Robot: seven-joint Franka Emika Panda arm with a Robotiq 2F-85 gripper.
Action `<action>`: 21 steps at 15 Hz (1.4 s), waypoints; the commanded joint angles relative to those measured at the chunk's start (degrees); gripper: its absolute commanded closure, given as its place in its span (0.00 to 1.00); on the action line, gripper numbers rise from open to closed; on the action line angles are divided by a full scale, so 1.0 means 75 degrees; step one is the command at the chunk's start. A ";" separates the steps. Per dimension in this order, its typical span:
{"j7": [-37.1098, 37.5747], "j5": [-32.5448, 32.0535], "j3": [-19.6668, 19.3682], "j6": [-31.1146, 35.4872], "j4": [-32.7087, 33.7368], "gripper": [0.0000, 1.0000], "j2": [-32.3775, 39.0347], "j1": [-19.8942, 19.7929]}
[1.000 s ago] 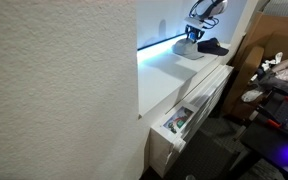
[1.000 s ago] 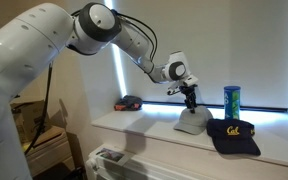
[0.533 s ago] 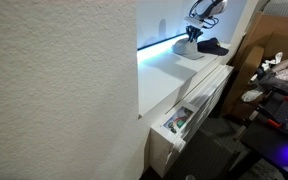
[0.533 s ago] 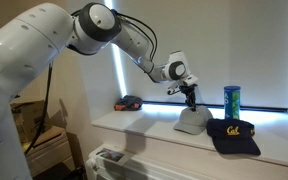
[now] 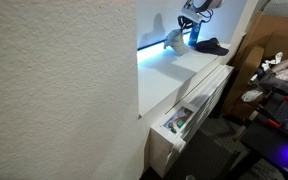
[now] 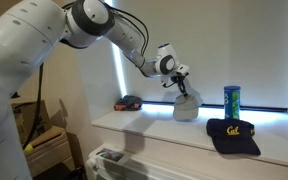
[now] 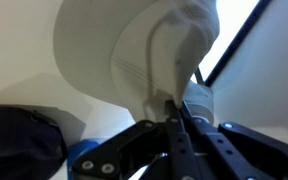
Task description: Move the grey cap to the right and then back to the left
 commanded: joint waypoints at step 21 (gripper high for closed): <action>-0.4419 -0.1212 0.1116 0.0392 -0.3527 0.99 -0.3013 0.1776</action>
